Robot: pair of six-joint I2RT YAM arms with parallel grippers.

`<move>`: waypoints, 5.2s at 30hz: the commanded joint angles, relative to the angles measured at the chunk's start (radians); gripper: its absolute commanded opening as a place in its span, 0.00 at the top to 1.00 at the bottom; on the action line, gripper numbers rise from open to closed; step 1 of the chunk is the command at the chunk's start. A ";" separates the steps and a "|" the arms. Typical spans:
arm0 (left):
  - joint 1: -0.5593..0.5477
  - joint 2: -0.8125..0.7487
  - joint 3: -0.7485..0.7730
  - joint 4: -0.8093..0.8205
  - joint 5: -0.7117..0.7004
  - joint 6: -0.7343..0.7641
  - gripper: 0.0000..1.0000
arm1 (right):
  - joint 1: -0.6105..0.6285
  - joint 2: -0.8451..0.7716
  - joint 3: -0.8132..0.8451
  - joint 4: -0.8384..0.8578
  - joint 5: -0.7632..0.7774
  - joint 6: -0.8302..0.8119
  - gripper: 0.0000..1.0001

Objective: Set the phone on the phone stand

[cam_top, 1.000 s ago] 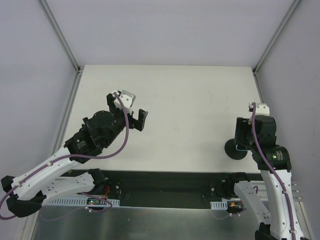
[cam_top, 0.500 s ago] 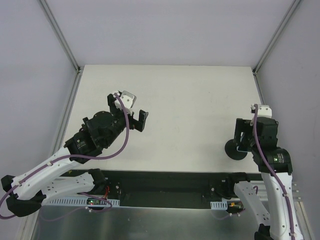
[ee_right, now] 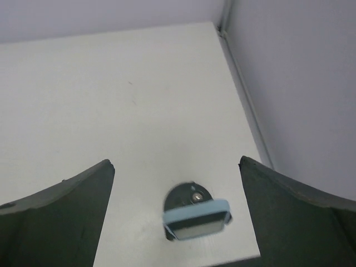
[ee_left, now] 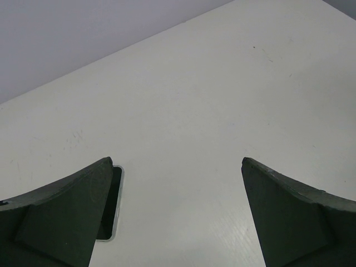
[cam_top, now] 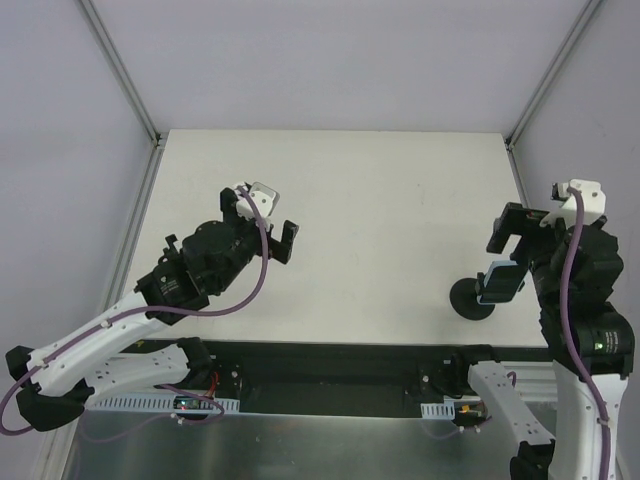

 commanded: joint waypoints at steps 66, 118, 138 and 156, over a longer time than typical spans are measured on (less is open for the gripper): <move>0.732 -0.125 -0.107 -0.674 -0.171 -1.407 0.38 | 0.917 0.562 -0.395 1.120 0.233 0.000 0.03; 0.482 0.480 0.192 0.001 1.474 0.148 1.00 | 0.917 0.404 -0.598 1.370 0.163 -0.038 0.03; 0.499 0.386 -0.026 0.167 1.239 -0.212 0.13 | 0.915 0.414 -0.602 1.378 0.195 -0.058 0.03; 0.850 0.323 0.138 -0.273 0.535 -0.465 0.01 | 0.914 0.359 -0.630 1.384 0.195 -0.056 0.03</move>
